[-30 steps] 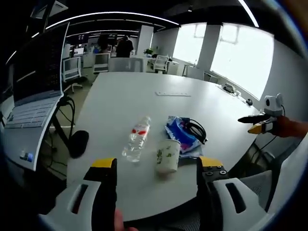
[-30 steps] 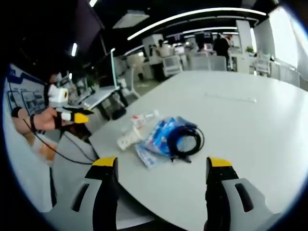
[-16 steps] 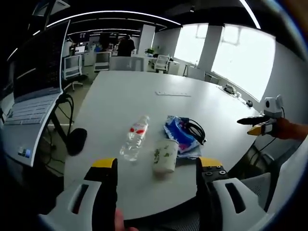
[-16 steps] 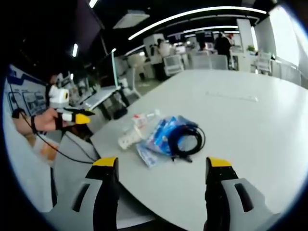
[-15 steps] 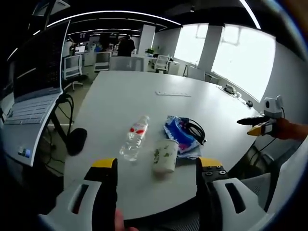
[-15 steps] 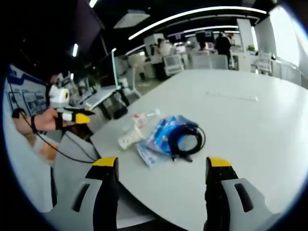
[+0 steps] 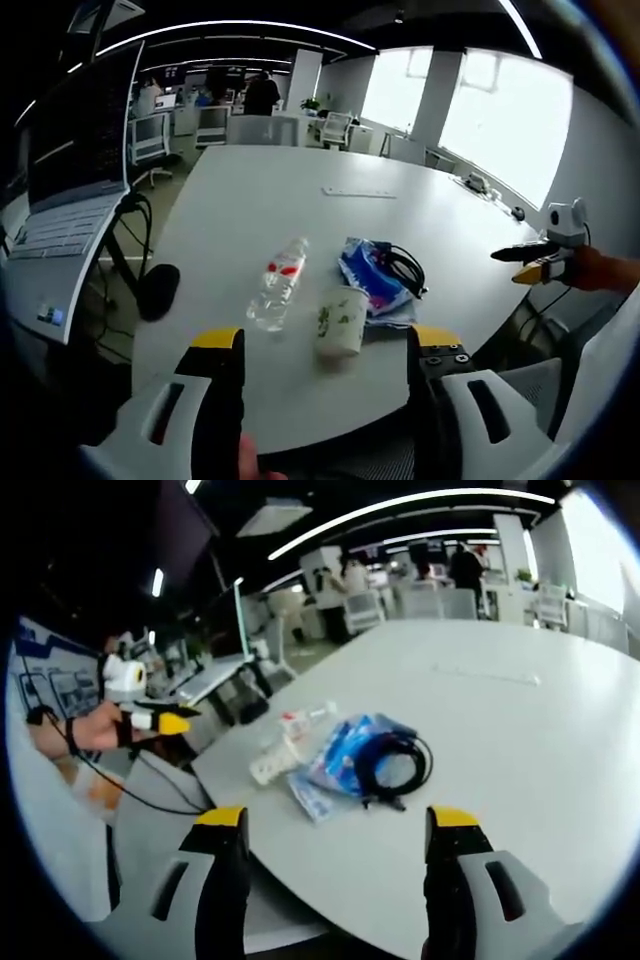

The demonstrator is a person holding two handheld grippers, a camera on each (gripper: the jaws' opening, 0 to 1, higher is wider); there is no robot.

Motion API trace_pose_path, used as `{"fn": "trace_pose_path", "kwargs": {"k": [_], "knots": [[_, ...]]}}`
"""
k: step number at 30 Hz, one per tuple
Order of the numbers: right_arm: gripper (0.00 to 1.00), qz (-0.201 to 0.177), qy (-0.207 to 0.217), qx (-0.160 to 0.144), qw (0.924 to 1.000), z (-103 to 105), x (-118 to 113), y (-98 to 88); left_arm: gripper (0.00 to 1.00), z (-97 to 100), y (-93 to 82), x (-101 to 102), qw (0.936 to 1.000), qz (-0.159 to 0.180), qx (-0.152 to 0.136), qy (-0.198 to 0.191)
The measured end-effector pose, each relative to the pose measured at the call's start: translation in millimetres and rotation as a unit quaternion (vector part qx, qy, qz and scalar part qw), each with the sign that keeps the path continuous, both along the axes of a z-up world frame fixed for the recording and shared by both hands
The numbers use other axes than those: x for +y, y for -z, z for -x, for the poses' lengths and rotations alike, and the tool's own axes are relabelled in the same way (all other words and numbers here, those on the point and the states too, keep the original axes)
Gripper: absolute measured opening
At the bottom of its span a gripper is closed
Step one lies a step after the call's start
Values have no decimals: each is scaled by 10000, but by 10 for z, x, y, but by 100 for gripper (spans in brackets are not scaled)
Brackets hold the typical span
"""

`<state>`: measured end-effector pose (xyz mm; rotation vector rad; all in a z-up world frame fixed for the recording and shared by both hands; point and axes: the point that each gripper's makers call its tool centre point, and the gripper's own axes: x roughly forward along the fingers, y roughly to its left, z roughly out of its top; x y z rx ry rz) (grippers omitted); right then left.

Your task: Arrange the tabletop items into an orderly group along one side of the table until the central work area is clear of visible clutter.

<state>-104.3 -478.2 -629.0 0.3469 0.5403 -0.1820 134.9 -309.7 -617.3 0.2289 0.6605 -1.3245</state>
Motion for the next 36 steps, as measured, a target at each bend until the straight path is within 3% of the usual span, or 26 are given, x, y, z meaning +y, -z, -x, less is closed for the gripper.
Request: {"fn": "trace_pose_path", "kwargs": {"k": [18, 36], "knots": [[69, -10, -91, 104, 9999, -34, -9, 38, 64, 10, 22, -92, 10000, 2, 58, 0], [68, -93, 55, 260, 9996, 113, -43, 137, 61, -169, 139, -348, 9997, -19, 199, -164]]}}
